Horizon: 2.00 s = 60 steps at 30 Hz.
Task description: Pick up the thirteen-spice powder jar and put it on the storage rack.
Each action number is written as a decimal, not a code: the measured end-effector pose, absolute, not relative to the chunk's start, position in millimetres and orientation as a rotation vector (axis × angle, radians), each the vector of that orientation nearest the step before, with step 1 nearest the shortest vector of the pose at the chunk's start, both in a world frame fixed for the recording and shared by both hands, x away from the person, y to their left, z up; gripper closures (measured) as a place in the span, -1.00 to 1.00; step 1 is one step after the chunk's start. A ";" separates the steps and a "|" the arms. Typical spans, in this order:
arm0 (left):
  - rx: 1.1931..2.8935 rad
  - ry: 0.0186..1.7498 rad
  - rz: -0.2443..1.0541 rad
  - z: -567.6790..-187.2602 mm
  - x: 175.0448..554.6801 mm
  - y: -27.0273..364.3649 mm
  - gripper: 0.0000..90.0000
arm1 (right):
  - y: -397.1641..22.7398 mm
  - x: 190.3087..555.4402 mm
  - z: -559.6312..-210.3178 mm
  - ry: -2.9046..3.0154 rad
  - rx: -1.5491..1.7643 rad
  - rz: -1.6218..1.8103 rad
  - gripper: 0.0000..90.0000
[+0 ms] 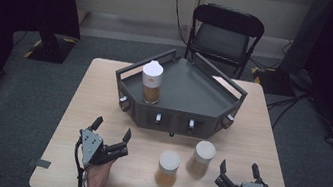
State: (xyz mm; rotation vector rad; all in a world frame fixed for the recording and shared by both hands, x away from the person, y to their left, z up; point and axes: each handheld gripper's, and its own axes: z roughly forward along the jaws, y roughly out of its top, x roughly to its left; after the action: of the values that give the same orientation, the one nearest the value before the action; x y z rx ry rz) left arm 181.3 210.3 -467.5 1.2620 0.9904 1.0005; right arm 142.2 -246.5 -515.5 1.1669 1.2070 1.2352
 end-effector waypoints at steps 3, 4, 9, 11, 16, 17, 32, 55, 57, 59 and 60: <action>1.258 0.993 1.010 -472.8 179.1 208.7 -0.99 | -246.6 142.2 -515.6 1.207 1.167 1.235 -0.97; 1.260 0.994 1.015 -475.4 178.0 207.8 -0.99 | -246.6 142.3 -515.6 1.207 1.167 1.236 -0.97; 1.273 1.000 1.011 -484.0 175.7 206.6 -0.99 | -246.6 142.2 -515.6 1.207 1.167 1.236 -0.97; 1.273 1.004 1.013 -485.6 175.0 206.5 -0.99 | -246.6 142.2 -515.6 1.207 1.167 1.236 -0.97; 1.273 0.996 1.026 -490.3 172.5 206.5 -0.99 | -246.6 142.2 -515.6 1.207 1.167 1.236 -0.97; 1.270 0.991 1.032 -492.3 171.5 206.3 -0.98 | -246.6 142.2 -515.6 1.207 1.167 1.236 -0.97; 1.277 0.973 1.057 -510.3 163.4 199.3 -0.96 | -246.7 142.2 -515.6 1.207 1.167 1.236 -0.97; 1.283 0.995 1.028 -518.7 163.1 201.7 -0.99 | -246.9 142.2 -515.6 1.208 1.166 1.237 -0.97; 1.290 0.993 1.031 -518.2 163.3 201.6 -0.99 | -247.0 142.2 -515.6 1.209 1.166 1.237 -0.97; 1.293 1.001 1.026 -517.0 164.0 201.2 -0.99 | -247.1 142.3 -515.6 1.209 1.166 1.238 -0.97; 1.294 0.998 1.025 -517.1 164.1 201.5 -0.99 | -247.1 142.3 -515.6 1.208 1.166 1.238 -0.97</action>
State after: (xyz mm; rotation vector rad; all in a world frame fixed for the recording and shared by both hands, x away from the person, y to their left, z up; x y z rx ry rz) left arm 164.1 201.5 -517.1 1.2943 0.9984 1.0247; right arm 142.3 -247.1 -515.6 1.1660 1.2085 1.2384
